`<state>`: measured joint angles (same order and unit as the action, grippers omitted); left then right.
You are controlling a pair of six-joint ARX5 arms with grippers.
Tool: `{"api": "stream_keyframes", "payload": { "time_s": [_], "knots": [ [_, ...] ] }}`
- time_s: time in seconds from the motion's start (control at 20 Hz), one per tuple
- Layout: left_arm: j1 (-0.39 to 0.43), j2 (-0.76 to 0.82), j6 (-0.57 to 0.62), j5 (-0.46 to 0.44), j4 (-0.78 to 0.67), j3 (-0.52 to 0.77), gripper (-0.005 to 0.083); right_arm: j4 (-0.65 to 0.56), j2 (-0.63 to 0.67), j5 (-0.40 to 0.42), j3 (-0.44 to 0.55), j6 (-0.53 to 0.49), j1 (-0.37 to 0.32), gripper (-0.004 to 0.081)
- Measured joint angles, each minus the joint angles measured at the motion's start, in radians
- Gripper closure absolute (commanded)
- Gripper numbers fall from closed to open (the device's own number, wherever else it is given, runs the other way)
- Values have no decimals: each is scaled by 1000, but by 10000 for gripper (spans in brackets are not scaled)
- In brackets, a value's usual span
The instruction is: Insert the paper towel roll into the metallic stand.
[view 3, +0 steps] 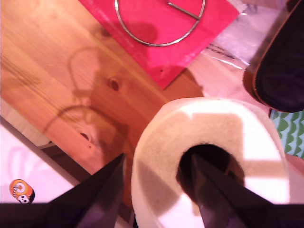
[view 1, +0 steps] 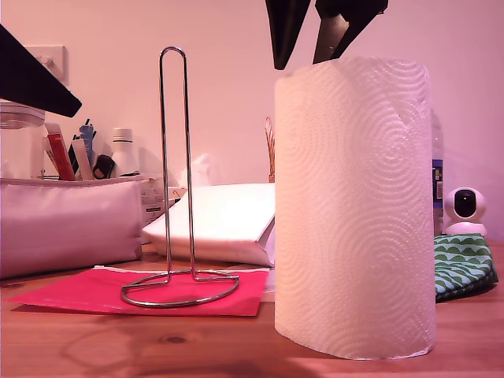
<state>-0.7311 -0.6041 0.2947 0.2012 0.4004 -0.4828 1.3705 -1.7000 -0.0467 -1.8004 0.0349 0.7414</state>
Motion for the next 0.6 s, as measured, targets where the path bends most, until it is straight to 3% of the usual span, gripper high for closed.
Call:
{"api": "stream_keyframes", "payload": {
  "time_s": [0.4,0.6],
  "knots": [
    [0,0,0,0,0,0,797,3,-69,2,0,1,38,377],
    [0,0,0,0,0,0,797,4,-82,35,1,1,40,417]
  ]
}}
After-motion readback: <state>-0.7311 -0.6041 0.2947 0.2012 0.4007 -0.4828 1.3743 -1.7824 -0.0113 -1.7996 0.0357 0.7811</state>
